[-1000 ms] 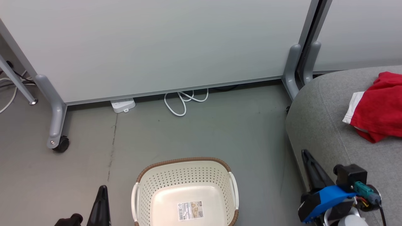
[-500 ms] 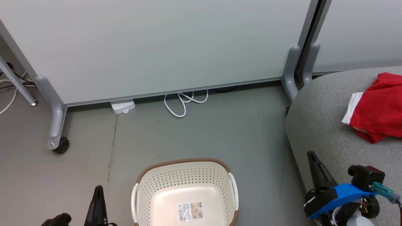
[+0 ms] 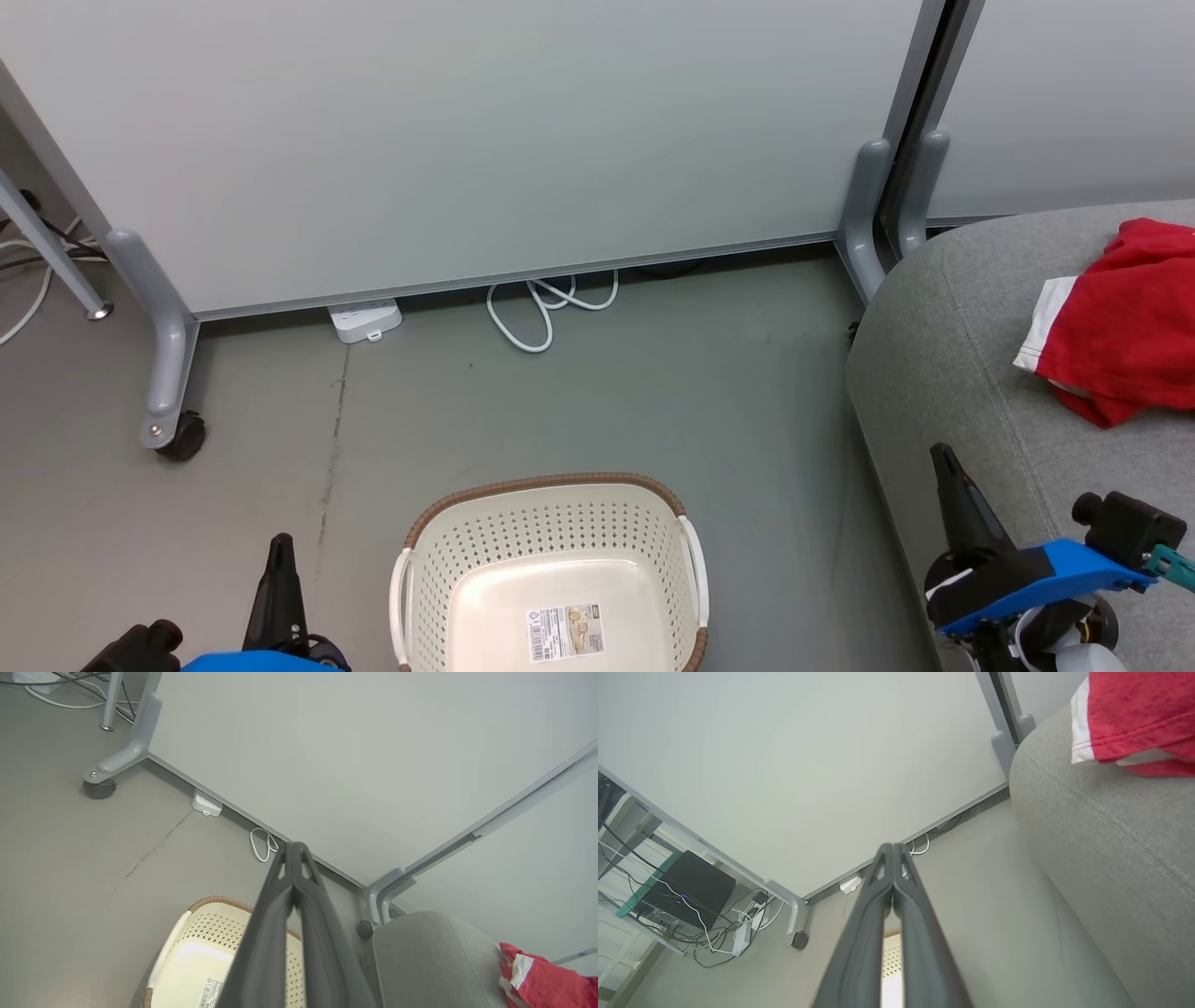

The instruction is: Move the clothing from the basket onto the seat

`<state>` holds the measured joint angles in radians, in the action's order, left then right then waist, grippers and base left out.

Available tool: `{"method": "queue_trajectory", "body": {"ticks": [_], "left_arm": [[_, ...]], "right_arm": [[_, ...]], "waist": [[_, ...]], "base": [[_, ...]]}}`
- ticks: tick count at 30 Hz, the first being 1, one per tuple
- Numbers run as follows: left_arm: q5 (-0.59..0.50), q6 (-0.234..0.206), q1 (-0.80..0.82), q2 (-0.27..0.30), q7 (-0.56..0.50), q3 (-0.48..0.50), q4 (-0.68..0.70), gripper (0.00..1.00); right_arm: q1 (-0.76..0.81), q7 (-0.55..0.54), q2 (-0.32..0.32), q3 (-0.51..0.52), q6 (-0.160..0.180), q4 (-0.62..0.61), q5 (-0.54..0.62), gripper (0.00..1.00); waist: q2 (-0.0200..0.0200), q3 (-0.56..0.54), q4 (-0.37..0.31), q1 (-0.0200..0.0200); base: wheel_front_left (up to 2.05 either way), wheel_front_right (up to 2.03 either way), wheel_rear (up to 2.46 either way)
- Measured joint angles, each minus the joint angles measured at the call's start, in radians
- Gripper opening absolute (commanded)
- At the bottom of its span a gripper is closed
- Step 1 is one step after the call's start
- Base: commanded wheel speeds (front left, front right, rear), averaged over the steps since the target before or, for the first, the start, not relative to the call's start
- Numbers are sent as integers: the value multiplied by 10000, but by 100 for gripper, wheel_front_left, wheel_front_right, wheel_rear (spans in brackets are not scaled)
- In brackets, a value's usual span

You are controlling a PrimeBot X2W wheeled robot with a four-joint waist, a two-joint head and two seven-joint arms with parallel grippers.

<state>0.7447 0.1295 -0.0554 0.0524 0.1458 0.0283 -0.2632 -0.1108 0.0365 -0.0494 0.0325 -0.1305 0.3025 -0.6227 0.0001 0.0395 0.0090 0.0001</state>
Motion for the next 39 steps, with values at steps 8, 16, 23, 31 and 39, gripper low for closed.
{"method": "queue_trajectory", "body": {"ticks": [8,16,23,31,39], "left_arm": [[1083,2,193,33,-265,50,17,0],[2082,2,352,44,-518,123,33,0],[2878,2,458,56,-736,178,50,0],[3714,2,609,69,-936,219,63,0],[4506,2,795,84,-1174,257,77,0]], "right_arm": [[0,-180,0,92,0,-61,-1187,0],[0,-328,0,180,0,-134,-2288,0],[0,-458,0,257,0,-184,-3139,0],[-1,-619,0,341,0,-236,-4109,0],[-1,-757,0,410,0,-284,-4955,0]], "waist": [[0,-30,-8,0],[0,-60,-15,0],[0,-86,-21,0],[0,-117,-28,0],[0,-147,-36,0]], "base": [[0,0,0],[0,0,0],[0,0,0],[0,0,0],[0,0,0]]}}
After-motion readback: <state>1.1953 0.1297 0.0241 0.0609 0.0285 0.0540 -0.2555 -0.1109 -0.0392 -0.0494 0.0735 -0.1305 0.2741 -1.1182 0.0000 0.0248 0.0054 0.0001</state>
